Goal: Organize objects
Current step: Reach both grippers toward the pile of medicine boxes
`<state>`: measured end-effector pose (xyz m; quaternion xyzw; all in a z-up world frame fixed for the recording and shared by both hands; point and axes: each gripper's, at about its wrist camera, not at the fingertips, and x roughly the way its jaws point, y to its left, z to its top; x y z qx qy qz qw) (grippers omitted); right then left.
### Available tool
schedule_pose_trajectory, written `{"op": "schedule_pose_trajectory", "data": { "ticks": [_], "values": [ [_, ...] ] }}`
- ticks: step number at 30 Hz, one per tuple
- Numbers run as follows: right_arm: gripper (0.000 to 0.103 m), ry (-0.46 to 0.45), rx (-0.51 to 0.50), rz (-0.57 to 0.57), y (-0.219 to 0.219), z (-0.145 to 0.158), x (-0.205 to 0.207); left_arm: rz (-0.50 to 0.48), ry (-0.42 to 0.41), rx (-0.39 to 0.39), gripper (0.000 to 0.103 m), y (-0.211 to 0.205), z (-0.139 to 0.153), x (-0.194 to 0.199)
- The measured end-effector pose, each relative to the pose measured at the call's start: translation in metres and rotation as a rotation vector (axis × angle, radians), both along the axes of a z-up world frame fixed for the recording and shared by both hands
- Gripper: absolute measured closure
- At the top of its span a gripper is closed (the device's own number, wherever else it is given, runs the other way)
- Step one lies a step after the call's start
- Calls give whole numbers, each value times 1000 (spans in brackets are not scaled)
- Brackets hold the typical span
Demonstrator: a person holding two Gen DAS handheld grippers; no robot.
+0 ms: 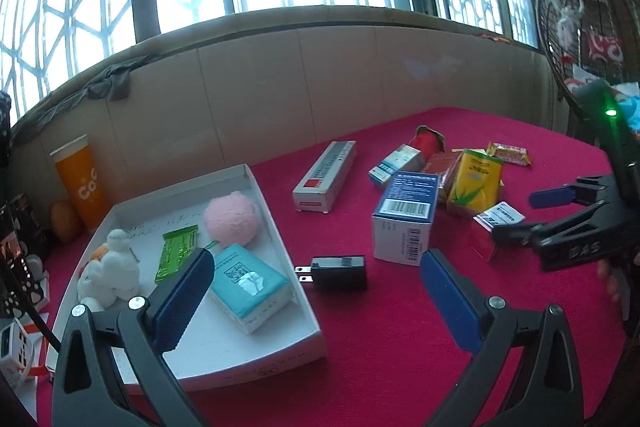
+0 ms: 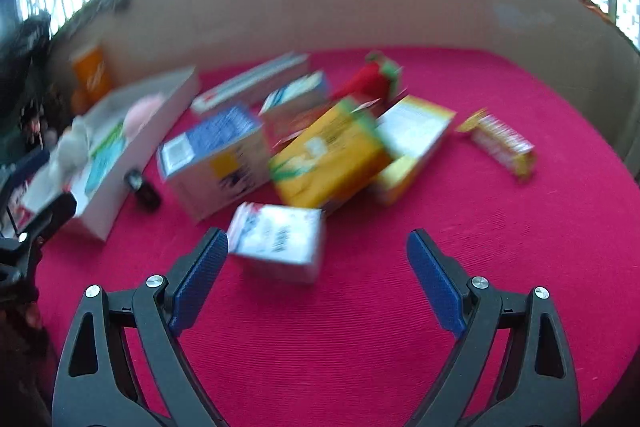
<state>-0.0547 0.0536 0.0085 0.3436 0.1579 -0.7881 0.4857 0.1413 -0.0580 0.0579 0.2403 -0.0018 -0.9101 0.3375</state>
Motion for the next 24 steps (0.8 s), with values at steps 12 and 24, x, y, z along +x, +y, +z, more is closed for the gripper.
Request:
{"op": "schedule_pose_trajectory", "data": {
  "ticks": [12, 24],
  "values": [
    [50, -37, 86, -6, -20, -15, -12, -133, -63, 130, 0, -1, -5, -71],
    [49, -111, 37, -56, -2, -12, -36, -116, -167, 276, 0, -45, -21, -140]
  ]
}}
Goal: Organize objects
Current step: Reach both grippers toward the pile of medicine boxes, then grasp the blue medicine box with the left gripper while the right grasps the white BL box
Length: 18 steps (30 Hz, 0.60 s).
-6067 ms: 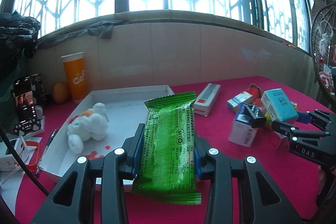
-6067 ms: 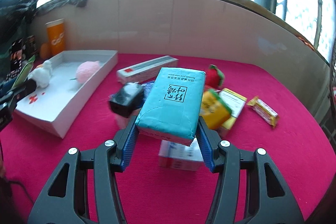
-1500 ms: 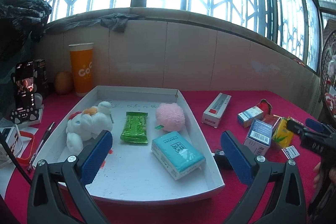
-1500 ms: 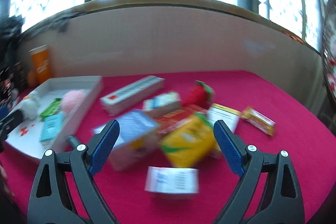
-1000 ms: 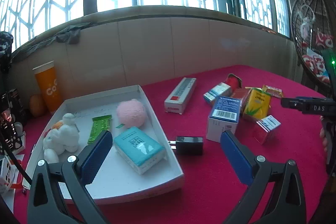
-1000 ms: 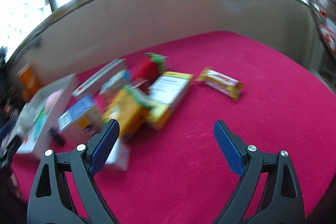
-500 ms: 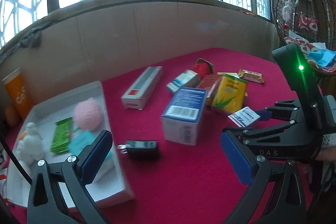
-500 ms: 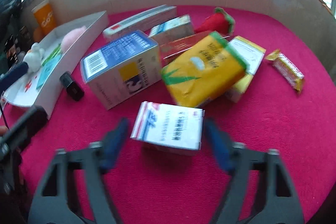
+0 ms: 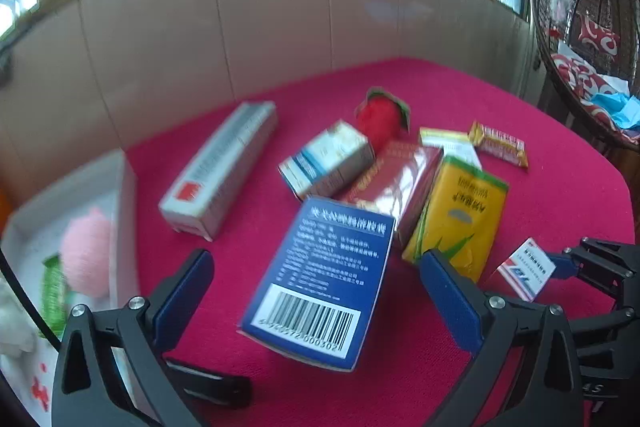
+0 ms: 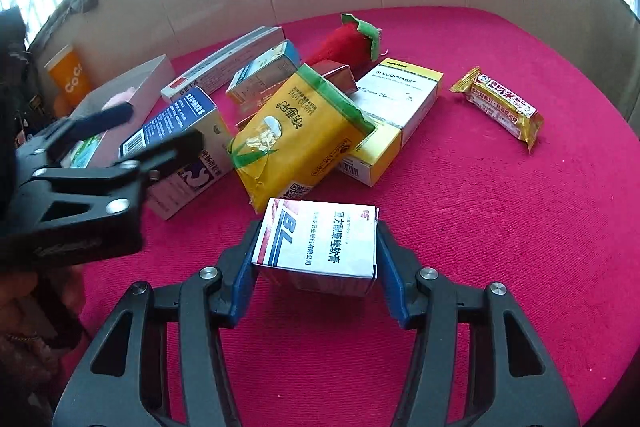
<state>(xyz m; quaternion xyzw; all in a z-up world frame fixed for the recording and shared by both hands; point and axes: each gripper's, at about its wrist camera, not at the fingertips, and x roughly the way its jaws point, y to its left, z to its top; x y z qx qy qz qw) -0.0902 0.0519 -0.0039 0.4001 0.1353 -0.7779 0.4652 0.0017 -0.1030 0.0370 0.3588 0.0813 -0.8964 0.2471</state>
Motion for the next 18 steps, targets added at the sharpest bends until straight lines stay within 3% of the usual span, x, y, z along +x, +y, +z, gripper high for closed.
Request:
{"op": "schedule_pose_trajectory", "data": {
  "ticks": [3, 5, 7, 11, 18],
  "values": [
    [49, -11, -10, 1, 7, 1, -2, 3, -34, 45, 2, -6, -9, -4],
    [49, -16, -14, 1, 8, 1, -2, 2, -35, 59, 23, -7, -11, -3],
    [49, -20, -17, 1, 7, 1, -4, 0, -45, 66, 54, -5, -14, -2],
    [49, -28, -25, 1, 7, 0, -4, -1, -28, 21, 54, 6, -13, 4],
    [50, -36, -43, -17, 7, 0, -3, 54, 123, -116, 54, 29, 9, 37]
  ]
}}
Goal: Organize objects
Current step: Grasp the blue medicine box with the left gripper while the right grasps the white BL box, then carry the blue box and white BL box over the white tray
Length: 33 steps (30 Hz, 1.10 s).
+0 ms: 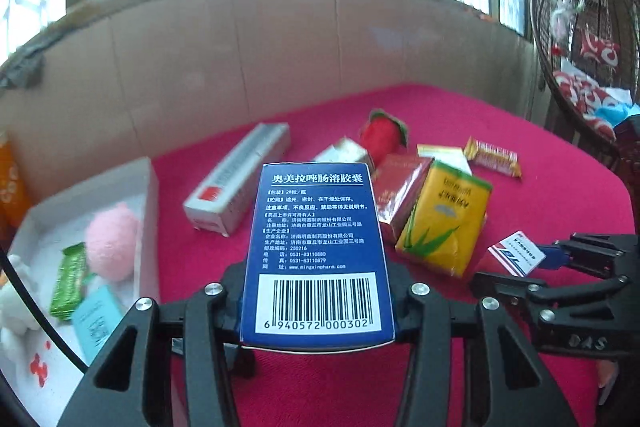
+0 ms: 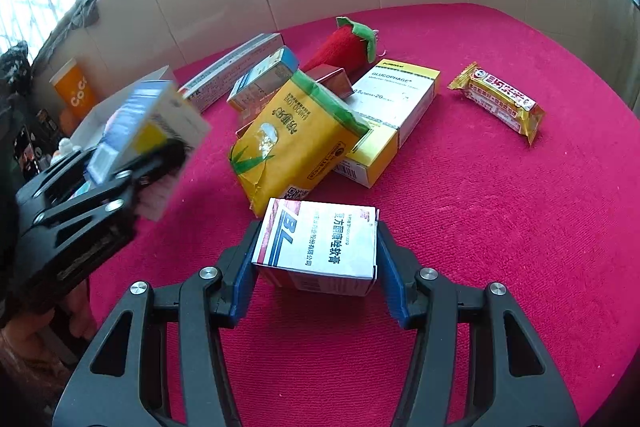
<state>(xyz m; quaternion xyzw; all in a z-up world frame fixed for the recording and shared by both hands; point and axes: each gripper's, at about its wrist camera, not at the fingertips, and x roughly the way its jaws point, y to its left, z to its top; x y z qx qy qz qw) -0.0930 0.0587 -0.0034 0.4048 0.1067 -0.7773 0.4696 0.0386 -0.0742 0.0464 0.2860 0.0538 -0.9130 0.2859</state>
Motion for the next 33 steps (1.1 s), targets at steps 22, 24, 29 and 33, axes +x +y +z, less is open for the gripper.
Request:
{"op": "schedule_pose_trajectory", "data": {
  "ticks": [22, 24, 29, 33],
  "values": [
    [50, 107, -69, -72, 11, 17, 14, 45, 88, -61, 54, 15, 13, 41],
    [50, 113, -75, -81, 12, 17, 15, 48, 92, -71, 54, 15, 13, 44],
    [50, 142, -74, -87, 11, 20, 20, 63, 92, -99, 54, 15, 14, 54],
    [50, 163, -72, -77, 9, 22, 26, 83, 98, -105, 54, 11, 15, 63]
  ]
}}
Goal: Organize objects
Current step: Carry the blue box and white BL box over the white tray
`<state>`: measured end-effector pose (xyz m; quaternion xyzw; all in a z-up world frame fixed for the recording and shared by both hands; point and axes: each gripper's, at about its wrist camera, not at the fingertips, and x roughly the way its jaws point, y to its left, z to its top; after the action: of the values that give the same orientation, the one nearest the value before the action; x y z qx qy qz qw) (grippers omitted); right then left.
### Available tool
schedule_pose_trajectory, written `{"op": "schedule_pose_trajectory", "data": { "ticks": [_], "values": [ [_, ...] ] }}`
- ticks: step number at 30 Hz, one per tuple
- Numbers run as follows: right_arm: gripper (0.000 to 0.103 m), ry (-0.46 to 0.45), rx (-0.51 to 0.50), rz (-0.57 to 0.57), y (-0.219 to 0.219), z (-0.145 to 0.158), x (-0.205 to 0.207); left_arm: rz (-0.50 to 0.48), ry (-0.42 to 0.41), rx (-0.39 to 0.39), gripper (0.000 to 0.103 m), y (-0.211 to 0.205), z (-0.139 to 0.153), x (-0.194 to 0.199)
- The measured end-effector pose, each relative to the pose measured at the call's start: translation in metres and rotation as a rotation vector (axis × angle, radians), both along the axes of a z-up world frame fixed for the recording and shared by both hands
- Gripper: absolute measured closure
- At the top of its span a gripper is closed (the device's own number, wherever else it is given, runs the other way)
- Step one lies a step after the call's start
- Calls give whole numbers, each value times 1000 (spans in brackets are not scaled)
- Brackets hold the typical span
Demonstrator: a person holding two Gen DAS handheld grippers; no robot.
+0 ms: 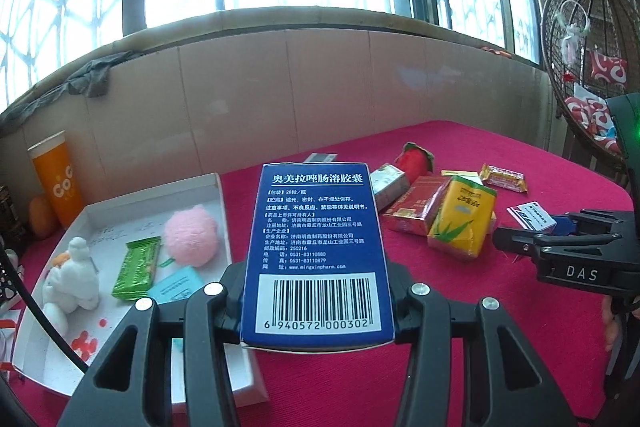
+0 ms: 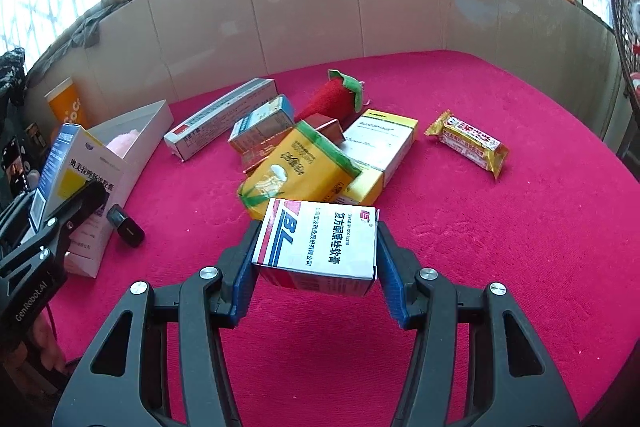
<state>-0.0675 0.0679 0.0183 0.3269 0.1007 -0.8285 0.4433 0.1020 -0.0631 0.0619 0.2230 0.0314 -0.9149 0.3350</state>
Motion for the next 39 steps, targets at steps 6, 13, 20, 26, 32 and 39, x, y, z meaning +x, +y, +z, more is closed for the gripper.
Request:
{"op": "schedule_pose_trajectory", "data": {
  "ticks": [6, 13, 20, 26, 32, 39],
  "values": [
    [50, 66, -10, 19, -7, 5, 17, 33, 8, -6, 54, -6, 0, 15],
    [50, 135, 7, 50, -15, 8, 35, 74, 31, 20, 54, -20, 1, 34],
    [50, 145, 13, 40, -16, 8, 38, 87, 51, 22, 54, -24, 1, 47],
    [50, 163, 29, 50, -21, 8, 45, 132, 58, 26, 54, -33, 2, 59],
    [50, 179, 46, 73, -28, 7, 56, 175, 75, 21, 54, -42, 3, 78],
    [50, 190, 65, 106, -37, 5, 67, 206, 97, 37, 54, -52, 4, 93]
  ]
}}
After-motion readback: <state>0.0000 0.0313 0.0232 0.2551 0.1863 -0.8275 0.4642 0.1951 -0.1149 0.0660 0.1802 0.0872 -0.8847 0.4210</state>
